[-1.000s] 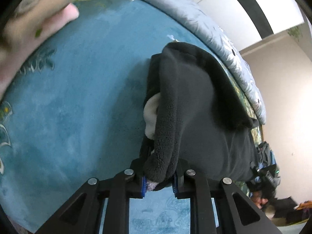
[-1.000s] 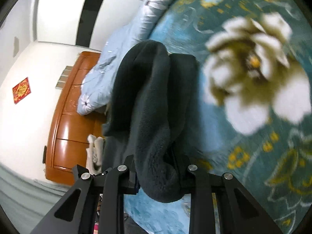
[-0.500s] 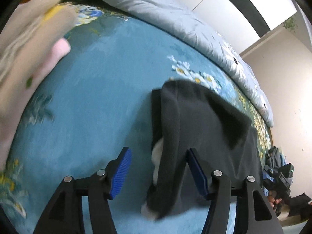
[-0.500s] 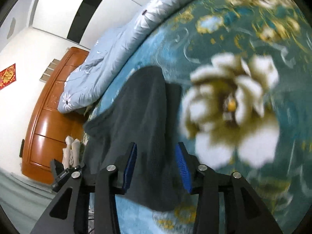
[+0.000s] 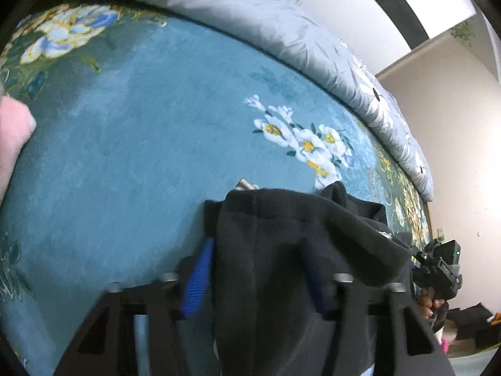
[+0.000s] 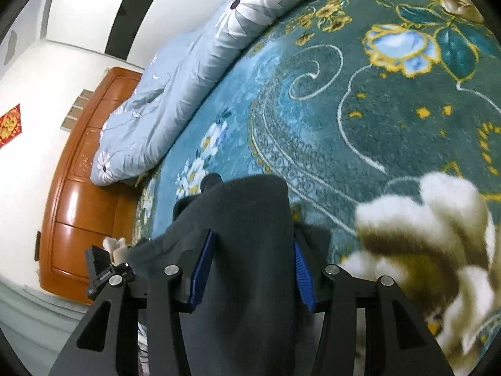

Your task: Fold clothes

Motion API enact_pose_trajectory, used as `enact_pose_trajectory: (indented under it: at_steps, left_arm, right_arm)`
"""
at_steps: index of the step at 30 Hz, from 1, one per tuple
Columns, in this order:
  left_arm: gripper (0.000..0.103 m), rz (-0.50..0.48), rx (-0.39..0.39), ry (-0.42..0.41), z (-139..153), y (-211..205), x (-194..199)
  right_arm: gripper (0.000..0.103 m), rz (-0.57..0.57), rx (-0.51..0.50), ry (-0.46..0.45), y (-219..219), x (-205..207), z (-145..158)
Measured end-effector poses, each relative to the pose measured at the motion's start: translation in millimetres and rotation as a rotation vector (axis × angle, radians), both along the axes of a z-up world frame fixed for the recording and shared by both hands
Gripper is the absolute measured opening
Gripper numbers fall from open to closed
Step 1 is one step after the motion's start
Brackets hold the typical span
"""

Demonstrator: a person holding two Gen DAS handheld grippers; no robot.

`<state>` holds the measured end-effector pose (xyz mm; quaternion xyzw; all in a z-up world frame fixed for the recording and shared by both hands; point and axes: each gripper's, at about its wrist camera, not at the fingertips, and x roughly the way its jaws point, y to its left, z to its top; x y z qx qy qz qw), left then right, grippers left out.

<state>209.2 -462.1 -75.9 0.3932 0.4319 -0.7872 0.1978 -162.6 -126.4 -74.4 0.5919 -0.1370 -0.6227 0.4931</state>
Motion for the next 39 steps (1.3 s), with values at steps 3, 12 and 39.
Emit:
enact_pose_trajectory:
  at_steps: [3, 12, 39]
  left_arm:
    - [0.012, -0.001, -0.041, 0.006, 5.5, 6.0, -0.8]
    - [0.011, 0.055, -0.114, 0.216, 65.8, 4.0, 15.0]
    - [0.047, 0.133, 0.036, 0.0, -10.1, -22.4, 14.7]
  right_arm:
    - [0.03, -0.003, 0.002, 0.05, 0.8, 1.2, 4.3]
    - [0.008, 0.029, -0.193, 0.162, 6.7, 5.8, 66.4]
    - [0.012, -0.052, 0.015, 0.038, -13.0, -23.2, -19.2]
